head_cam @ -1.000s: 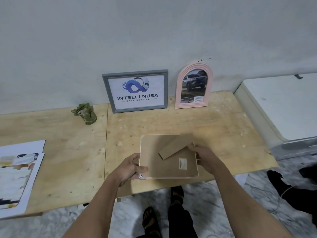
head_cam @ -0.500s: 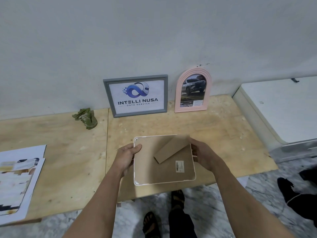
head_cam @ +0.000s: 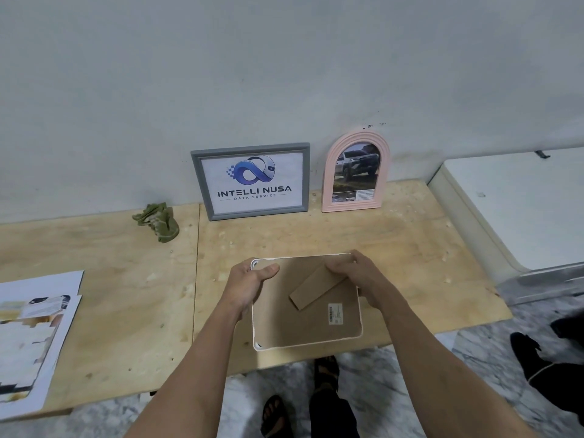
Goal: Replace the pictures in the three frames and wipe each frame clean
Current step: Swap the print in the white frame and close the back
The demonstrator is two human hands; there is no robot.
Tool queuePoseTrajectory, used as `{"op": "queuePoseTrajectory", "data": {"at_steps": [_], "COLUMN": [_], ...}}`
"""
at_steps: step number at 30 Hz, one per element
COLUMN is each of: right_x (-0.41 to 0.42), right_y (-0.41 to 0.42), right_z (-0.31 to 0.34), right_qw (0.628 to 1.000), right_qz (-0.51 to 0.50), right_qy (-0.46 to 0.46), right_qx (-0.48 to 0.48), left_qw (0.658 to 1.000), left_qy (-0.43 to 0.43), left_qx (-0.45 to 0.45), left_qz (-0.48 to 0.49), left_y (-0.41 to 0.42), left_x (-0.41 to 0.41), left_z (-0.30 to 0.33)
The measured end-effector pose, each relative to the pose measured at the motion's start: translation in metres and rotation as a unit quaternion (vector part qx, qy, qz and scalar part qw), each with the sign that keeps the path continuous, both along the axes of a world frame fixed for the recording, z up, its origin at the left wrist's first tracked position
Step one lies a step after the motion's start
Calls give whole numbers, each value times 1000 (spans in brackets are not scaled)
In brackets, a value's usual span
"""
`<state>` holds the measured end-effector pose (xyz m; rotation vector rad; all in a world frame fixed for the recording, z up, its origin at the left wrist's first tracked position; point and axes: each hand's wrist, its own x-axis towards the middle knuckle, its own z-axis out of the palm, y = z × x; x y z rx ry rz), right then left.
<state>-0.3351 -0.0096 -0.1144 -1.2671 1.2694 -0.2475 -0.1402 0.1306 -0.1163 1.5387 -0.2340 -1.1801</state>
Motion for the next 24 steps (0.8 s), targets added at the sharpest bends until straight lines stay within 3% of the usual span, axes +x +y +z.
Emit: {"op": "queuePoseTrajectory", "data": {"at_steps": [10, 14, 16, 19, 22, 24], "right_x": [15, -1, -9, -12, -17, -21], "right_y": [-3, 0, 1, 0, -7, -8], "right_z": [-2, -2, -6, -10, -8, -5], "right_qw": [997, 992, 989, 992, 990, 989], "right_qz": [-38, -9, 6, -19, -68, -49], "right_qy": [20, -108, -127, -112, -117, -129], "right_qx": [-61, 60, 76, 57, 47, 52], "left_qw": [1000, 999, 999, 998, 990, 990], "left_qy": [-12, 11, 27, 56, 19, 28], "left_qx": [6, 7, 8, 3, 55, 60], "left_qz": [3, 30, 32, -17, -127, -123], "left_y": [-4, -3, -3, 2, 17, 26], "left_x": [4, 19, 26, 32, 33, 32], "left_z": [4, 3, 1, -2, -8, -15]}}
